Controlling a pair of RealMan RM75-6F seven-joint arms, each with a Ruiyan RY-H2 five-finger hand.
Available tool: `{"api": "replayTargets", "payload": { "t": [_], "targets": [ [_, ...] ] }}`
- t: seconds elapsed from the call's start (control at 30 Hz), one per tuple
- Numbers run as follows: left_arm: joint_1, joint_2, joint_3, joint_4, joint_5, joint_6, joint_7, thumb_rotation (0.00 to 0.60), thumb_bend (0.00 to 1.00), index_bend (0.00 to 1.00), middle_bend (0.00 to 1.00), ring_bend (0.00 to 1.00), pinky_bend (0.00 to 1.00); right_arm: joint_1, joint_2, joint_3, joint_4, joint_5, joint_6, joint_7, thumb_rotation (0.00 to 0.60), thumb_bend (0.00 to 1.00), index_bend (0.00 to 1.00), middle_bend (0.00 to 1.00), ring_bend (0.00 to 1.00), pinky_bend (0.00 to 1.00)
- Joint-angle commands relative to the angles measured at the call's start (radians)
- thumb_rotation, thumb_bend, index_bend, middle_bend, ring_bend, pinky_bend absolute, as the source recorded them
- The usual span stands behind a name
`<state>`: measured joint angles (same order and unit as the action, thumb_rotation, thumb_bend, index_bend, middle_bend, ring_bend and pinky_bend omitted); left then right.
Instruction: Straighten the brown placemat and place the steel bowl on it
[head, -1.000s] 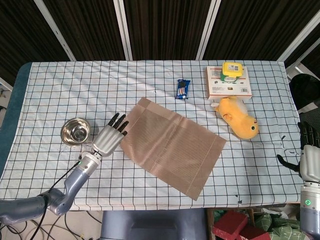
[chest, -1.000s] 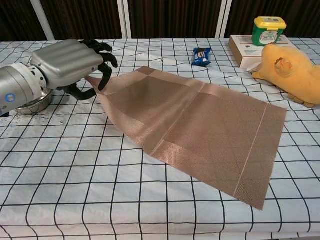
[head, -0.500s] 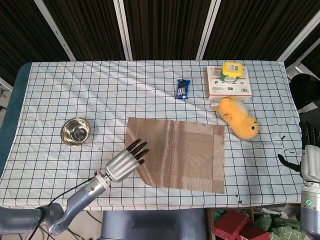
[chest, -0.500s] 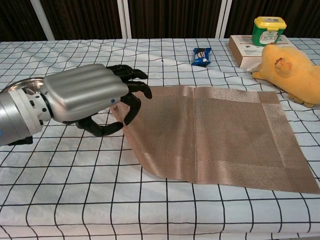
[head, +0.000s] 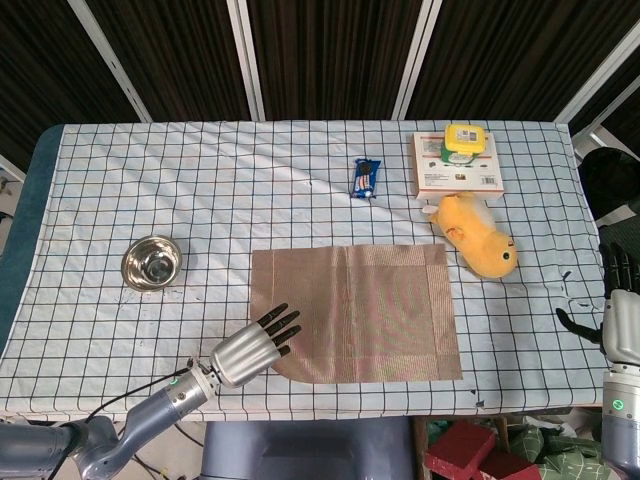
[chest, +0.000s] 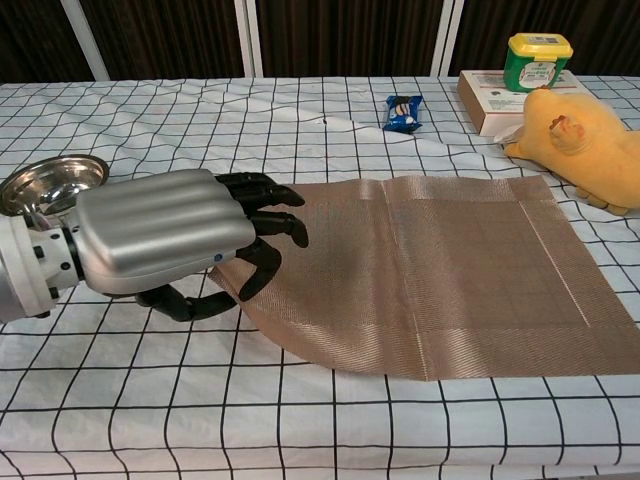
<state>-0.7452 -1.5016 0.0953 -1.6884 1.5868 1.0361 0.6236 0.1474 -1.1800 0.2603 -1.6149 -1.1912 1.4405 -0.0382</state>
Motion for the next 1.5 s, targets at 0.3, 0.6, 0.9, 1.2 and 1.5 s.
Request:
{"api": "replayTargets", "payload": {
  "t": [0.3,0.6,0.9,1.2,1.5],
  "targets": [
    [0.019,0.029,0.020,-0.002,0.026,-0.014,-0.014,0.600,0.44,0.59,0.18,0.04,0.09,0.001,-0.001,-0.002,-0.001,0.001,-0.003,-0.004,0.600,0.12,0.00,0.00,0.00,0.16],
    [0.040,0.044,0.032,0.005,0.041,-0.019,-0.024,0.600,0.44,0.58,0.17,0.04,0.09,0.001,0.002,0.001,-0.003,0.004,-0.004,0.000,0.600,0.12,0.00,0.00,0.00,0.16],
    [0.057,0.052,0.036,-0.004,0.054,-0.017,-0.022,0.600,0.44,0.56,0.16,0.04,0.09,0.000,0.001,-0.003,-0.006,-0.001,-0.001,-0.004,0.600,0.12,0.00,0.00,0.00,0.16],
    [0.069,0.051,0.034,-0.011,0.062,-0.025,-0.018,0.600,0.35,0.50,0.13,0.04,0.09,-0.001,0.001,-0.003,-0.007,-0.001,0.000,-0.003,0.600,0.12,0.00,0.00,0.00,0.16],
    [0.071,0.078,0.032,-0.035,0.049,-0.051,-0.013,0.600,0.00,0.20,0.06,0.03,0.06,-0.001,0.000,-0.002,-0.007,-0.001,0.001,-0.002,0.600,0.12,0.00,0.00,0.00,0.16]
  ]
}}
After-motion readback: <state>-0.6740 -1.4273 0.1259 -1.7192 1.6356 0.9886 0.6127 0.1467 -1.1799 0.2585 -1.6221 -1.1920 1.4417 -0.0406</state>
